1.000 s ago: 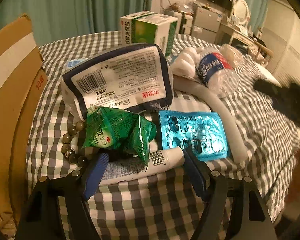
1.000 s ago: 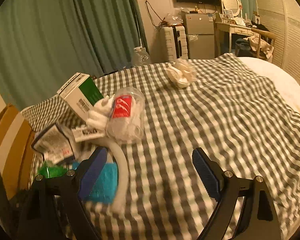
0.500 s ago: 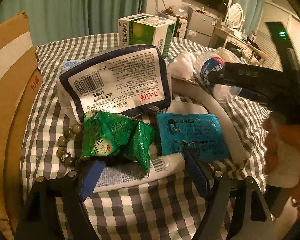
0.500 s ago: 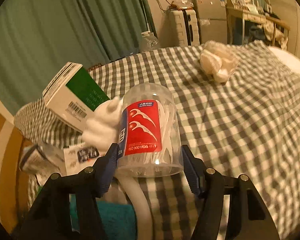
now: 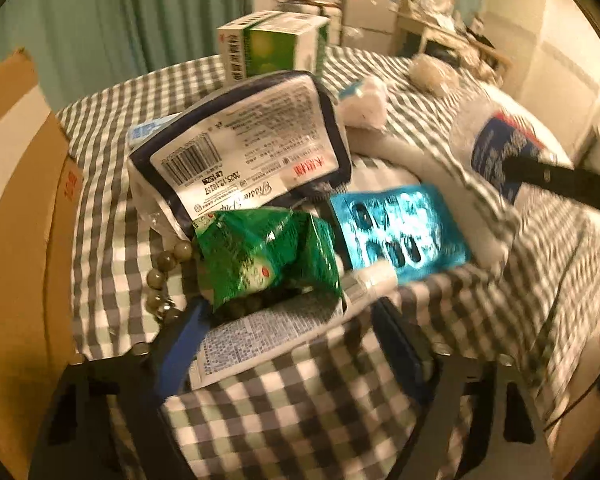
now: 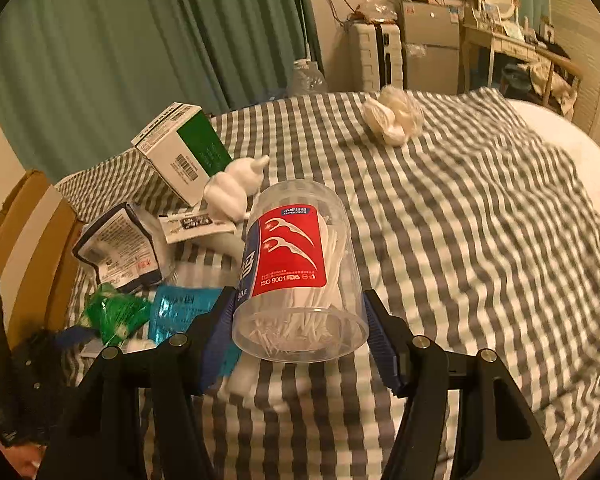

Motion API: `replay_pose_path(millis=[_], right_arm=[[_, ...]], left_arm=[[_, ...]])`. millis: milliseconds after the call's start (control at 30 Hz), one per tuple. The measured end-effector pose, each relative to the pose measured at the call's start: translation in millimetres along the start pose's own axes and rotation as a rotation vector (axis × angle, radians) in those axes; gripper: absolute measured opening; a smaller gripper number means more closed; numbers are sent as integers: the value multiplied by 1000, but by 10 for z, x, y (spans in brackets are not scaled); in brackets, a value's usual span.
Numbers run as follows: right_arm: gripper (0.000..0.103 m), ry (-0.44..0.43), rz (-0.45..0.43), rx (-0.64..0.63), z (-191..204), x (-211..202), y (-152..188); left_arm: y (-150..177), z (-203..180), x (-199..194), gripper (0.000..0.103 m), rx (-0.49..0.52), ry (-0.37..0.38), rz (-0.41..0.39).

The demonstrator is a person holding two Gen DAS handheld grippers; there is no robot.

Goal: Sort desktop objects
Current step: 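Lift the floss jar with the right gripper while the left grasps the toothpaste tube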

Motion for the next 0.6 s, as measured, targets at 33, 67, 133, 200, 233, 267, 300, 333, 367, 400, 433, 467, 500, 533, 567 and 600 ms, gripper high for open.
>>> replay_pose_path(millis=[33,67,133,200,233,267,300,333,367,400,433,467,500,533,567,600], right_arm=[[61,2,-1,3,-14,-5,-1],[61,8,-4,1,-20,-13,2],[61,31,-24,-15,-22,-47,-18],[61,21,-37,-3,-30,-63,-46],[61,14,-38,6,-32,-58,-55],[61,7,-37,13,-39,-57,-58],[61,6,-37,15,-48,-58,-60],[61,6,-37,17,-58,-59,-64],[61,4,-36,22,-70,-62,-61],[61,3,-36,25,-73,-63,-63],[61,2,-37,28,-75,-65,-67],[61,2,-38,27,-75,-64,-73],[61,2,-35,21,-67,-61,-71],[61,2,-33,18,-65,-64,-65],[61,0,-29,18,-58,-71,-60],[61,-3,-26,19,-55,-85,-54]], left_arm=[[-5,-1,-13,70,-5,12,-5],[-20,-31,-21,62,-24,51,-11],[-52,-69,-1,54,-33,95,-21],[-48,-99,51,52,21,107,1],[-55,-111,69,52,48,105,7],[-63,-133,85,48,81,103,18],[-80,-165,93,43,97,107,32],[-95,-160,90,41,98,116,48],[-103,-167,77,35,97,122,63],[-104,-174,54,31,100,127,75],[-107,-184,45,30,104,130,87],[-90,-203,17,27,112,131,101],[-61,-226,-7,23,122,133,115],[-21,-236,-30,21,127,131,124],[14,-251,-54,21,129,127,137],[30,-264,-70,20,127,118,142]])
Point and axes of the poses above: each gripper's, at about its wrist camera, not at the fingertips, and x roughly the way its jaws point, z to its left, y to its underside, the point moved 9 cm from there along x, roughly the way its jaws point, and after that the axes turned 13 degrees about -z, right-handed, at the moved point
